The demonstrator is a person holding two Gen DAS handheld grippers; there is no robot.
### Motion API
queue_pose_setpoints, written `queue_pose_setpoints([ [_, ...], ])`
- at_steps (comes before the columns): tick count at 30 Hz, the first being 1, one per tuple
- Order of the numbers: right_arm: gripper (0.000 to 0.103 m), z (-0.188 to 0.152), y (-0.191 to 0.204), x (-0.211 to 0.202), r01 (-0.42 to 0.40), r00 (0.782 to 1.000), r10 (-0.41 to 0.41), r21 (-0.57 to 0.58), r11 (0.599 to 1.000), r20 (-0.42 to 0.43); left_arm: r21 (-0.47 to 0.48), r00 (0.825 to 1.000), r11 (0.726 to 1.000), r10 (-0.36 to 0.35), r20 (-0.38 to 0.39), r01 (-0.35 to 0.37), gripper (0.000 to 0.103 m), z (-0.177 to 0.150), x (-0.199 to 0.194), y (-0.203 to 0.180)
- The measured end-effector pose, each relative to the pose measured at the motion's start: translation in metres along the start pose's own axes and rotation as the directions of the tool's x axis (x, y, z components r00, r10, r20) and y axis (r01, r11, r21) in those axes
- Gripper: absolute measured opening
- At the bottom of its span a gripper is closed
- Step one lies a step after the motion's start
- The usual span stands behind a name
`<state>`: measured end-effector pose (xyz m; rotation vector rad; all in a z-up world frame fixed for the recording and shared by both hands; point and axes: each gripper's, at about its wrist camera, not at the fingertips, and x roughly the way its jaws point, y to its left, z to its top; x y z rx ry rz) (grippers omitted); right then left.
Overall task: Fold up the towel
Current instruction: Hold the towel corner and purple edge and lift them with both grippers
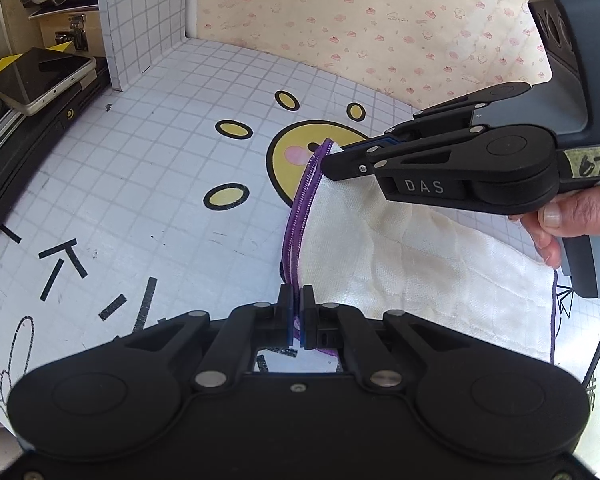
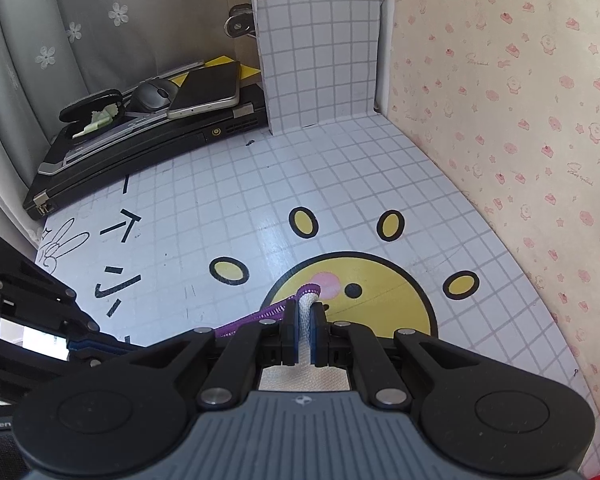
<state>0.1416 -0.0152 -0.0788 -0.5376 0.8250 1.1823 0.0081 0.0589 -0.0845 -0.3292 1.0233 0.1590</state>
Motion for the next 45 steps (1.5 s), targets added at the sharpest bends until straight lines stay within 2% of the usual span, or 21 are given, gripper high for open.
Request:
queue_pose_setpoints([
  [17, 0.004, -0.001, 0.002, -0.026, 0.03, 0.998, -0.031, 0.007, 1.0, 0.055, 0.065, 0.998, 0.997, 0.045, 0.048, -0.048, 0.003, 0.005, -0.022, -0.022],
  [35, 0.004, -0.014, 0.001, -0.058, 0.061, 0.993, -0.063, 0.024, 0.998, 0.1, 0.127, 0.996, 0.99, 0.044, 0.079, -0.054, 0.003, 0.001, -0.042, -0.05],
  [45, 0.004, -0.031, -0.006, -0.087, 0.087, 0.987, -0.096, 0.07, 0.994, 0.132, 0.185, 0.995, 0.981, 0.033, 0.098, -0.05, 0.003, 0.003, -0.056, -0.078],
])
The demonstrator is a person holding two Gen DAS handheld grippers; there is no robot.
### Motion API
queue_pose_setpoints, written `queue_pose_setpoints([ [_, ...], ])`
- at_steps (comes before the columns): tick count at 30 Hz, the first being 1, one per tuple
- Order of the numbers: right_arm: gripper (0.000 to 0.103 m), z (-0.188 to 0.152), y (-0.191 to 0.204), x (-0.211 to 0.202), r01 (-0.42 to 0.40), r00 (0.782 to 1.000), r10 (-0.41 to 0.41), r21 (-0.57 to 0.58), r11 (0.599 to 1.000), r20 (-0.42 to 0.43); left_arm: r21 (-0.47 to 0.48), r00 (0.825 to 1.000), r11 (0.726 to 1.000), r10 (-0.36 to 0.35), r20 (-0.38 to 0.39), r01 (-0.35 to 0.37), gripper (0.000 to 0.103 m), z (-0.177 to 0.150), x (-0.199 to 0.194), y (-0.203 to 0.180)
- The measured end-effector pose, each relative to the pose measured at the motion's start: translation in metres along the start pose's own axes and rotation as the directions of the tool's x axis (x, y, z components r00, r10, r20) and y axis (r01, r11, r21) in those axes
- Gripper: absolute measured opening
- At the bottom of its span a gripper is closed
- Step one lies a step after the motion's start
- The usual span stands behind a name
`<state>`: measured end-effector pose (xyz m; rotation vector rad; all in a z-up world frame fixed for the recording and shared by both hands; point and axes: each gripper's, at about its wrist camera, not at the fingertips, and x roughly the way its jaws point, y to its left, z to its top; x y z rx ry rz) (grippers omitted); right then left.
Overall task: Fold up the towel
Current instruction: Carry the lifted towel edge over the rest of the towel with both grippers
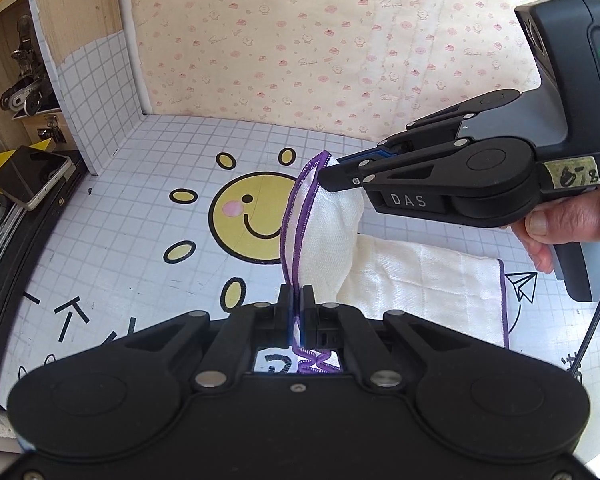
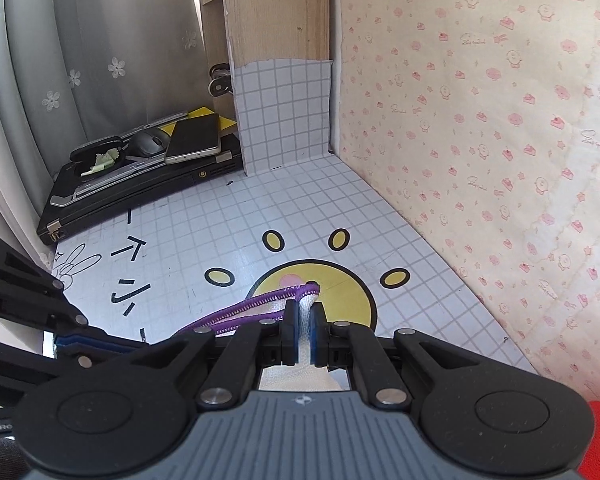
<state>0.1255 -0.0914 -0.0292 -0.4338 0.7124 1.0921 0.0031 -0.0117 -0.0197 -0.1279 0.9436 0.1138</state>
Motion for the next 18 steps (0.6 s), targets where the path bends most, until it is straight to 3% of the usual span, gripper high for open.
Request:
queue_pose_setpoints([
  [18, 0.004, -0.043, -0.024, -0.049, 0.019, 0.998, -0.025, 0.117, 0.993, 0.057, 0.127, 0.999, 0.991, -0.044, 0.002, 0.044, 0.003, -0.009, -0.014, -0.066],
])
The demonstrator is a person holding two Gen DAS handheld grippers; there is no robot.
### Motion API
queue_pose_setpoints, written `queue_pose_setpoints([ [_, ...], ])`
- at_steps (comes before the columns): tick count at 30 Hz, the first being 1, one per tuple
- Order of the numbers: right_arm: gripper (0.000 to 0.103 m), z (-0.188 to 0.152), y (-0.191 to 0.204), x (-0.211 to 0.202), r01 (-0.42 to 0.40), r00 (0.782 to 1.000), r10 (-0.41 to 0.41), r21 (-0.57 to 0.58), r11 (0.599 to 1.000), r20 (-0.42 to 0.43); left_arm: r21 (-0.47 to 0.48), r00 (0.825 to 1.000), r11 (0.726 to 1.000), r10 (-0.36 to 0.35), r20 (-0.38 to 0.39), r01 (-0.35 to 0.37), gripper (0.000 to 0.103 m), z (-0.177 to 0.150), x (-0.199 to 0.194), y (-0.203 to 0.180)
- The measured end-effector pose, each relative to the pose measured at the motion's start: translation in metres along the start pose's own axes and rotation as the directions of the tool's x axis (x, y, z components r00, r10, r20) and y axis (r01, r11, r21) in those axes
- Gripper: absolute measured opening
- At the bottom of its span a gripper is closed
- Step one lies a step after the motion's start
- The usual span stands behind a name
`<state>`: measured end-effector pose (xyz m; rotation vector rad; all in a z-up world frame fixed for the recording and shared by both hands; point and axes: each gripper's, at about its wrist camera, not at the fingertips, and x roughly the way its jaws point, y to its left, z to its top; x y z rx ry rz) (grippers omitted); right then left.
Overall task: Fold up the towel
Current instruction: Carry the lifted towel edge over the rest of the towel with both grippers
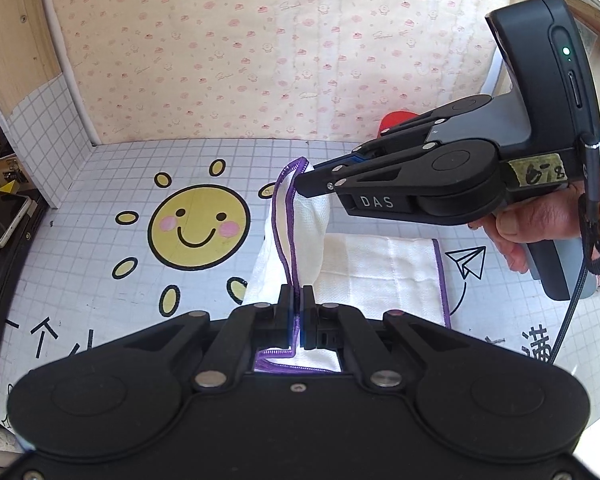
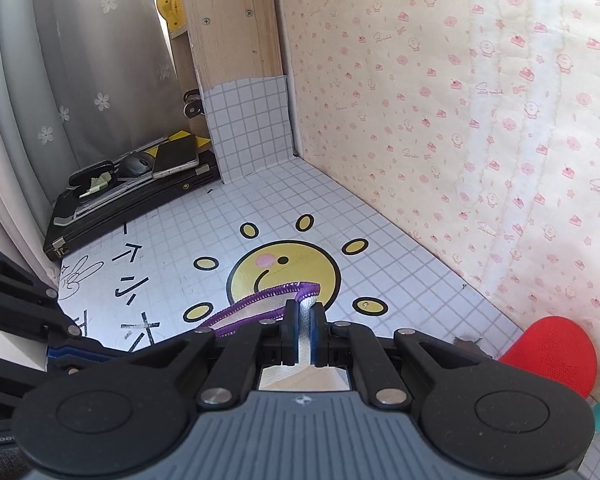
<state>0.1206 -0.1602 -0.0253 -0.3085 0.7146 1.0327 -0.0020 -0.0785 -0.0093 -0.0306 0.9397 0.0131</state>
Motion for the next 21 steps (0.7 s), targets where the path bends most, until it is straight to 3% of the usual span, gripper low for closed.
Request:
queue_pose_setpoints([
  [21, 0.004, -0.029, -0.022, -0.032, 0.033, 0.999, -0.033, 0.023, 0.999, -0.009, 0.078, 0.999, 0.996, -0.034, -0.023, 0.035, 0.003, -0.01, 0.011, -0.055],
])
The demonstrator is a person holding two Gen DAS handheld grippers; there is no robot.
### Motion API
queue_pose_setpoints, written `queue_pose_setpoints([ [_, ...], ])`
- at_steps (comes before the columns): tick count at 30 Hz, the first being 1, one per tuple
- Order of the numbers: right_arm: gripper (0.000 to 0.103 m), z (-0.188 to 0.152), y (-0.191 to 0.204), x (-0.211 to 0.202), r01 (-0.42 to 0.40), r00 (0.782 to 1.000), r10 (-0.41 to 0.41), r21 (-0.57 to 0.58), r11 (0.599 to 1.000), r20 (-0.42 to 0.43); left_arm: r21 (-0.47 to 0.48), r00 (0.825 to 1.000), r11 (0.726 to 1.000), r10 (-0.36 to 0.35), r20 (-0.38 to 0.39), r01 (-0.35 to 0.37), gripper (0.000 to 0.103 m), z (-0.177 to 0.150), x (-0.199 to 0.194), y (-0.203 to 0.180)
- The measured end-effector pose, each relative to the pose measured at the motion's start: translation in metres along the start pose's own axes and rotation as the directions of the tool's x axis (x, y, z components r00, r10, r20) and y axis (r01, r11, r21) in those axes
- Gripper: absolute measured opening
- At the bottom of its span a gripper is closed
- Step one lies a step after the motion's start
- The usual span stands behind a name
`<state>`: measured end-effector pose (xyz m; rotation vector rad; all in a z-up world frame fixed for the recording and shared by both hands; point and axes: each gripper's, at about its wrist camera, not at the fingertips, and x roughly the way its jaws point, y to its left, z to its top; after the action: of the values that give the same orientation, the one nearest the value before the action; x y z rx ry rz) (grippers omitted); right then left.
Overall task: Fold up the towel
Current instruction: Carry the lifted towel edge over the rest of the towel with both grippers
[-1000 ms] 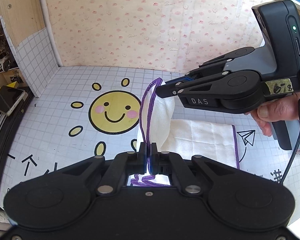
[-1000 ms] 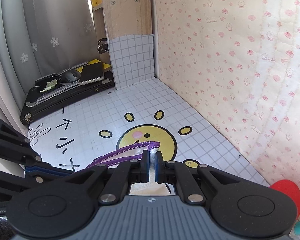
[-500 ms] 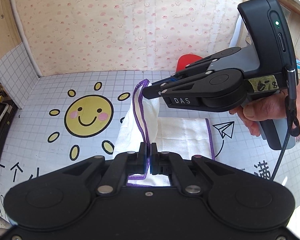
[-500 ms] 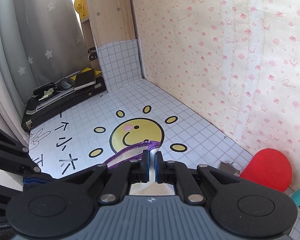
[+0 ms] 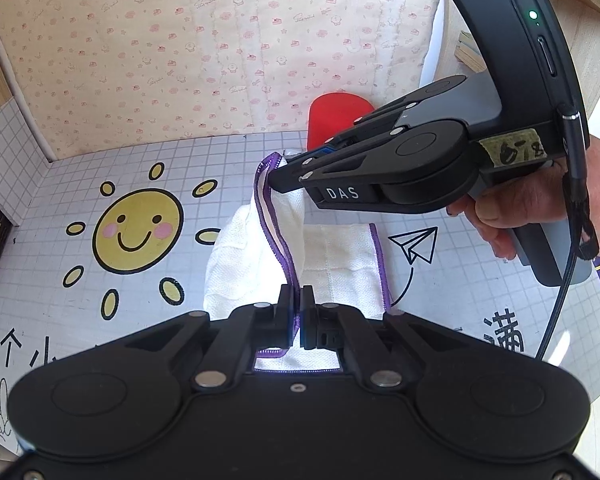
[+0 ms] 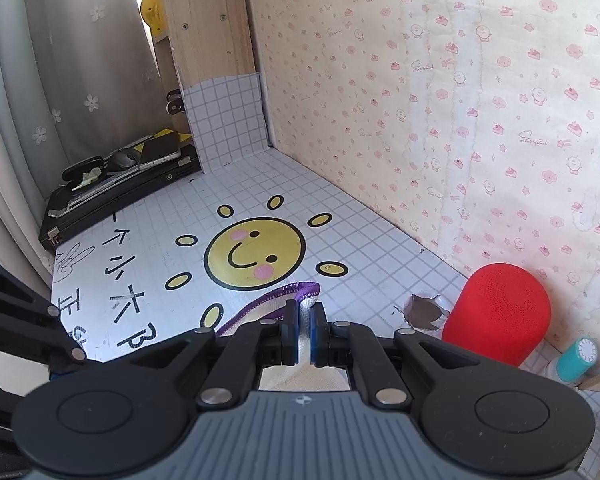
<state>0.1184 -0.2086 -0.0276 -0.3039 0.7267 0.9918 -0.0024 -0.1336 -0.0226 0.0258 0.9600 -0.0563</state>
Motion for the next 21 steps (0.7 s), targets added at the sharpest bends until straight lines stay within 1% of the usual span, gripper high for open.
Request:
queue_pose_setpoints([
  [21, 0.004, -0.026, -0.017, -0.006, 0.014, 0.998, -0.014, -0.002, 1.0, -0.061, 0.024, 0.998, 0.999, -0.025, -0.05, 0.026, 0.003, -0.011, 0.025, -0.029],
])
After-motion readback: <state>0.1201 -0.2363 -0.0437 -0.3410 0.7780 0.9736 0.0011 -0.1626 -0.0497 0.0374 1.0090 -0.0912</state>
